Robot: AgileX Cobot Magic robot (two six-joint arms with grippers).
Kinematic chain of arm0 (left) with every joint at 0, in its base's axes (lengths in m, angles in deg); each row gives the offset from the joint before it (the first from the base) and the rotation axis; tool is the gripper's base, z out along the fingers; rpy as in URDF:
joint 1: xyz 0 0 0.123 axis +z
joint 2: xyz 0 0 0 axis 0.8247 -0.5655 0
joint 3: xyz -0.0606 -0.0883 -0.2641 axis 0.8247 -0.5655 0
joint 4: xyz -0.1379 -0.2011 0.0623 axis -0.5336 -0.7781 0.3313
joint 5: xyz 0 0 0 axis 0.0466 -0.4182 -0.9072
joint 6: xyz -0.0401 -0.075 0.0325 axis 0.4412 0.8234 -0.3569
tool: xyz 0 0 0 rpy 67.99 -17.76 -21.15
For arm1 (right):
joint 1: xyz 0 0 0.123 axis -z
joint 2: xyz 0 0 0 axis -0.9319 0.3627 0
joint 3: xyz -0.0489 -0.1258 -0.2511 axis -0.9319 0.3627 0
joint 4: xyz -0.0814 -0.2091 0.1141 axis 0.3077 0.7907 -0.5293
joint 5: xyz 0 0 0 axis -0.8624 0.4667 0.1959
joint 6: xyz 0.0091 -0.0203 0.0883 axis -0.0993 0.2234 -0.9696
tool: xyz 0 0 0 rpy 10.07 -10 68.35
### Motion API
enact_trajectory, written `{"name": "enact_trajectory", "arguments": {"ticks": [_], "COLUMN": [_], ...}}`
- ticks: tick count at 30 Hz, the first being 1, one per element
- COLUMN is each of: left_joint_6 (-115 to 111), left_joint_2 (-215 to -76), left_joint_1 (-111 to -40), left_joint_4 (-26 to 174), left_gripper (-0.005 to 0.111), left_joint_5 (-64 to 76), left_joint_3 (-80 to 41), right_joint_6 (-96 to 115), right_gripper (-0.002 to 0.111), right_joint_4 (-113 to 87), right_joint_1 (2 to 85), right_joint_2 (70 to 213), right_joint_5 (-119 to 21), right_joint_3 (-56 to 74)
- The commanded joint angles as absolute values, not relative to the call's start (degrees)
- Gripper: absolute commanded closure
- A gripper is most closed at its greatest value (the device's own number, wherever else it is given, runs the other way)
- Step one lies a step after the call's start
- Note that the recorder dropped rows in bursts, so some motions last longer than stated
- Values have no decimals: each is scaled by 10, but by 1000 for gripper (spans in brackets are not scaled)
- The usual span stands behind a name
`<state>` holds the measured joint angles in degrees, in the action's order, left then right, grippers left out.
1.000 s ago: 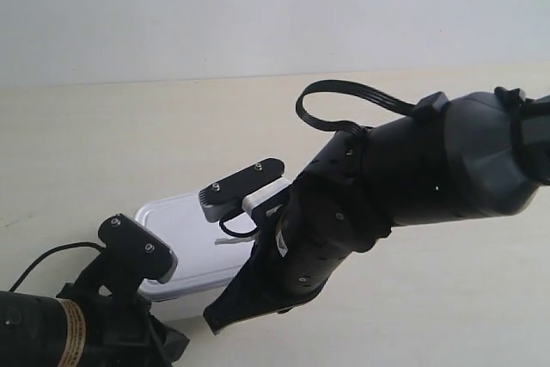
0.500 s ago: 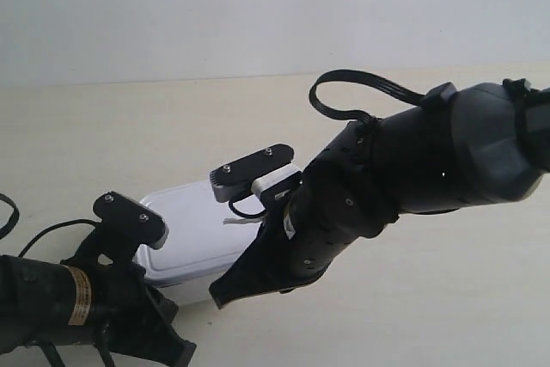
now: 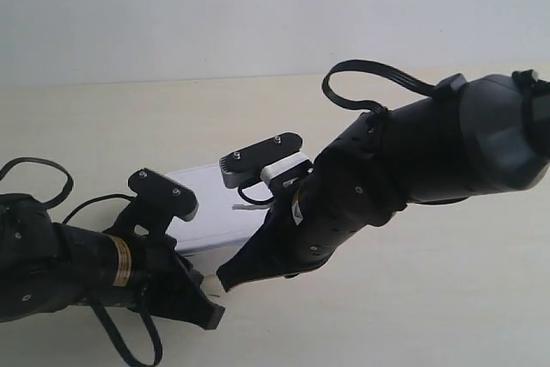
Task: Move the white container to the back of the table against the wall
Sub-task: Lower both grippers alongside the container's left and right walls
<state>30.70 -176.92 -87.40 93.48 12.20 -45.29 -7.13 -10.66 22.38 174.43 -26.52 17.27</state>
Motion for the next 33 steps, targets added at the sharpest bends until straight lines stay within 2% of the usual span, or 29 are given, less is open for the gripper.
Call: {"name": "enact_trajectory", "arguments": {"ticks": [1,8,14,19,33], "left_joint_6": [296,283,271,247,215], "left_joint_2": [-1788,-1798,-1836,-1871,-1943], "left_joint_1": [-853,-845,-818,-788,-758], "left_joint_4": [936,943,943,943,950], "left_gripper": [107,107,107,107,107], "left_joint_5": [113,119,119,118,56], "left_joint_3": [-435,-412,-366,-323,-189], "right_joint_6": [-67,-68,-75,-71,-52], "right_gripper": [108,108,108,108,108], "right_joint_4": [-102,-102,-102,-102,-99], "right_joint_1": [240,279,291,326,356], "right_joint_2": [1744,1765,1806,1842,1935], "right_joint_5": [-290,-310,-389,-381,-350], "right_joint_3": [171,171,165,118,-31]}}
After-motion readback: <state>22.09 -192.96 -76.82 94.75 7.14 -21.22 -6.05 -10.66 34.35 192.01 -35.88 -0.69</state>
